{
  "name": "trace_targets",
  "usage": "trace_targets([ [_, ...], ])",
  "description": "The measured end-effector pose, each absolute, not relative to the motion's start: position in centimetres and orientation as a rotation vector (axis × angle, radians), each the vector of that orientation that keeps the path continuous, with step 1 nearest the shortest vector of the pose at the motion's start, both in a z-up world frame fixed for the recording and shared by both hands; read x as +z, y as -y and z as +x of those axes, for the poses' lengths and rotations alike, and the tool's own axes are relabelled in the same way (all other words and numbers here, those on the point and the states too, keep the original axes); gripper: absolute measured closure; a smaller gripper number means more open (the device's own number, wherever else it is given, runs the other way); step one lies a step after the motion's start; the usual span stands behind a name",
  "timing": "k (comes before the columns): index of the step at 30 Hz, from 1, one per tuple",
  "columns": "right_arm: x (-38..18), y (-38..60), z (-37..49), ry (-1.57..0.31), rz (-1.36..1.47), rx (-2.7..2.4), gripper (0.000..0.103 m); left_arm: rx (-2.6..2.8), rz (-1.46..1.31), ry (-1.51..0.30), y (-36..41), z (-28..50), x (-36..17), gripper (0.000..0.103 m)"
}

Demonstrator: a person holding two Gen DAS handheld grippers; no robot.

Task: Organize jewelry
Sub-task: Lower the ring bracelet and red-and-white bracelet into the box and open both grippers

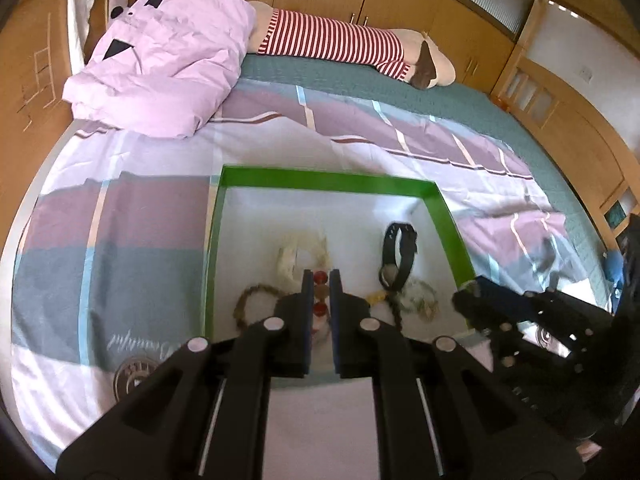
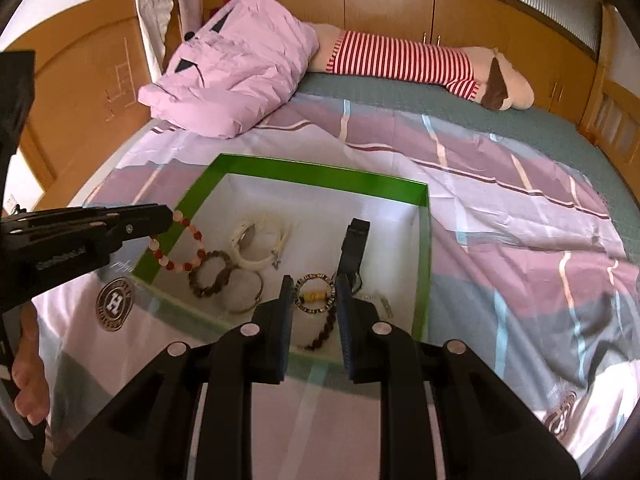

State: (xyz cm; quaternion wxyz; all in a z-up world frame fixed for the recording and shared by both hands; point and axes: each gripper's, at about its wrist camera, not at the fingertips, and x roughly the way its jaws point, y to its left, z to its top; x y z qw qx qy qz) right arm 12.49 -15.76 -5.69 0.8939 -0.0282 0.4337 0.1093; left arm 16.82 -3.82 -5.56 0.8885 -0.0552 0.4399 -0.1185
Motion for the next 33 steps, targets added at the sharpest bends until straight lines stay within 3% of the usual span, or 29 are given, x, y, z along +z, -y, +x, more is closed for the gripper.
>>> trace_targets([
  [9,-6.5,14.8,18.4,-0.892,-0.108,0.203,0.082,-0.243,-0.089,-0.893,4.5,23.5,-5.8,0.096],
  [15,-9.9,14.4,24.5,-0.985,-0.114,0.19,0.082,-0.197,-0.102,-0.989,3.9,29.5,-10.4,0.096],
  [22,-13.2,14.0,27.7,-1.073,-0.108,0.164,0.082,-0.129,-0.067,-1.045,4.3,31.4,-13.6,0.095],
  [23,-13.2,14.1,27.9,-1.079,-0.1,0.164,0.082,-0.112,-0.058,-1.042,4.3,31.4,-13.7,0.09],
  [25,-13.1,14.3,28.1,-1.076,-0.094,0.146,0.077,-0.096,-0.066,-1.029,3.9,31.4,-13.6,0.056],
  [26,-13.0,14.6,28.2,-1.076,-0.085,0.131,0.069,-0.093,-0.079,-1.014,3.7,31.3,-13.5,0.037],
  [29,-12.8,15.2,27.8,-1.072,-0.05,0.129,0.05,-0.113,-0.112,-0.978,3.3,30.6,-12.7,0.034],
  [33,-11.7,16.0,26.4,-1.044,-0.042,0.104,0.043,-0.11,-0.137,-0.96,3.0,29.3,-11.3,0.024],
])
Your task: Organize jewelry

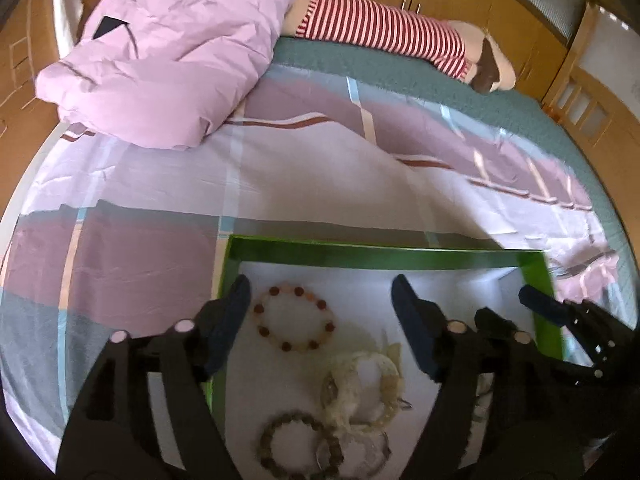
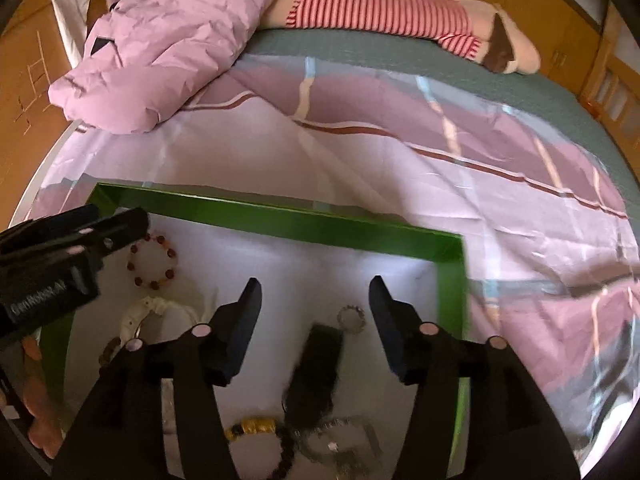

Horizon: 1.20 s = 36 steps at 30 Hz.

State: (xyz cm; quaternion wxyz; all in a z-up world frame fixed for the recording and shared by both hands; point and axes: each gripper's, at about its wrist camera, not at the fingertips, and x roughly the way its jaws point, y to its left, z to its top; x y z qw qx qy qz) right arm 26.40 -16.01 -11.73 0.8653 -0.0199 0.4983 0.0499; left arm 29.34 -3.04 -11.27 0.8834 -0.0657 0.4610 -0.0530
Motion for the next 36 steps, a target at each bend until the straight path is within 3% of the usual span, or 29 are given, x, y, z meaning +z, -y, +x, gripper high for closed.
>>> trace_targets([
  [7,-7.6,16.7,21.8,-1.01,-0.017,0.087,0.04,-0.096,-0.145,-0.909,1.9,23.6,-6.4,0.013],
  [10,-5.4,16.7,19.4,-0.987,-0.024,0.075,0.033,-0.099,-0.14,-0.898,1.4,20.9,-4.3,0.002],
  [19,-1.9,15.8,15.7,-1.016,-0.083,0.097,0.021,-0.114,-0.098,-0.957,2.3,16.5,-1.5,0.002],
  [36,-2.4,18.5,13.5,-0.948,0.013,0.049,0.02,-0.071,-0.135,-0.902,-0.2,13.4,-4.3,0.002],
])
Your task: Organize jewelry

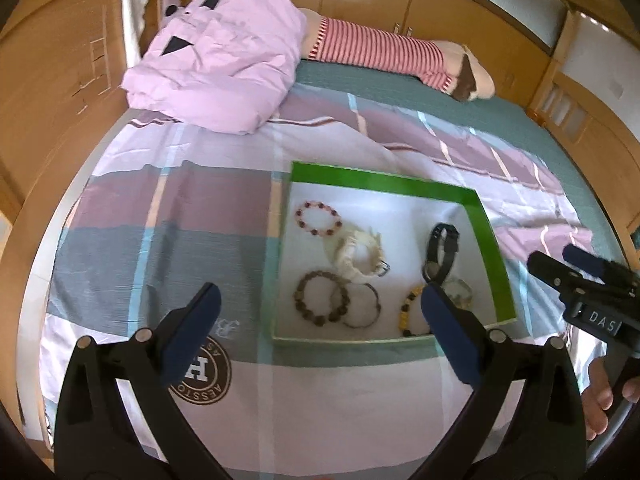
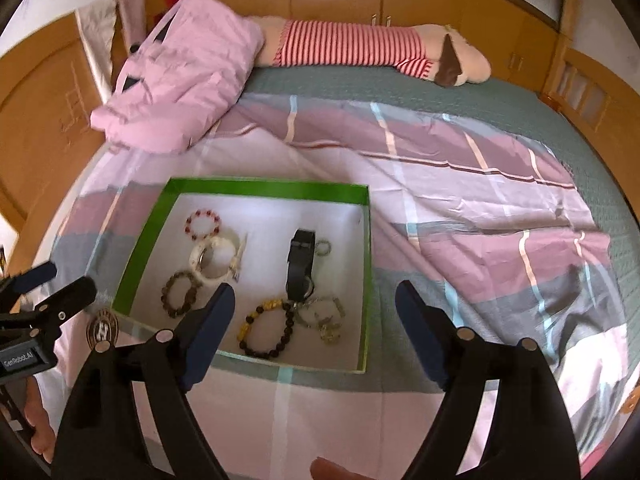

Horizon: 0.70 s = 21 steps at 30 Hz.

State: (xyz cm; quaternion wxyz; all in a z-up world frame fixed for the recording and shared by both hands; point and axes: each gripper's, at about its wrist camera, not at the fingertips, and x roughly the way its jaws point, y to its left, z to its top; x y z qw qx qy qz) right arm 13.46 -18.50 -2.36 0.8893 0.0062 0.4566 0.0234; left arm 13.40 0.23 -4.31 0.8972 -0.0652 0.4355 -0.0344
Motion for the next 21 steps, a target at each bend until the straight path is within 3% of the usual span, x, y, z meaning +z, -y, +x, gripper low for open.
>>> trace_targets([
  [21,-4.8,18.3,14.0,-1.009,-0.006,0.045,0.02,-0.083,-0.065,-0.885,0.7,12.9,-5.5,0.002],
])
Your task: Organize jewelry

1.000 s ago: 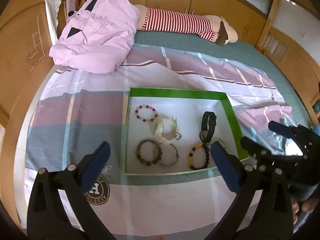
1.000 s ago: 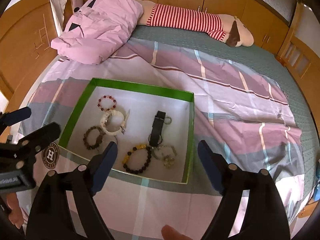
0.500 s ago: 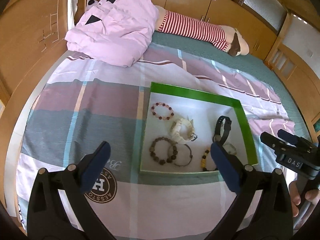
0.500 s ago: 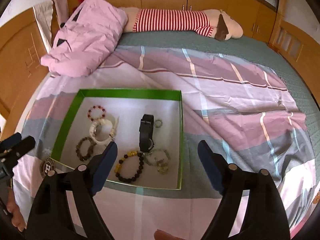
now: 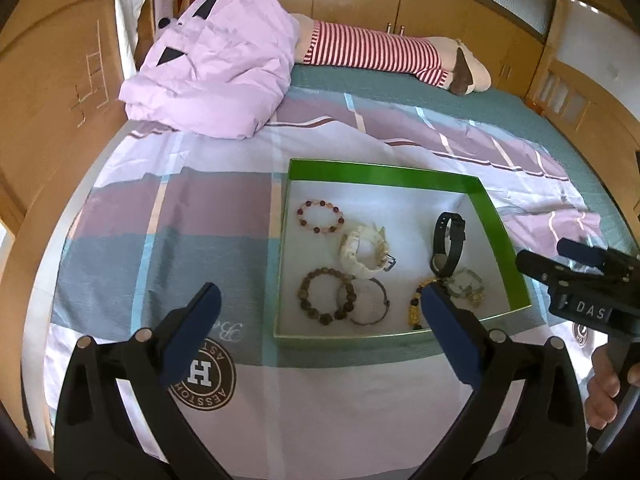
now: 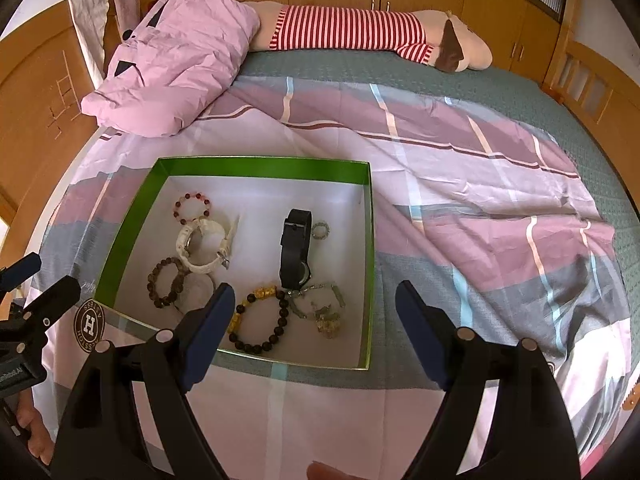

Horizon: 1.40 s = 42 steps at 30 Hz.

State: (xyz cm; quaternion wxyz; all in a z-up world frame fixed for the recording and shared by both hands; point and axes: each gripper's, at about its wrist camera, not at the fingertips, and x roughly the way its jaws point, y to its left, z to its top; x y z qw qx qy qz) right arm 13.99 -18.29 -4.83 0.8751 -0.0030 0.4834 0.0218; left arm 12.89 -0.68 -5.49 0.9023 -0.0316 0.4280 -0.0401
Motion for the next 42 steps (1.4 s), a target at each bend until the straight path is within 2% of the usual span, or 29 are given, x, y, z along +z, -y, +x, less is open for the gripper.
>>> trace_targets([
  [42,-4.4,18.8,12.4,-0.994,0.017,0.029,0.02,-0.064,-0.056,-0.906,0.4,13.2,-5.9,0.002],
])
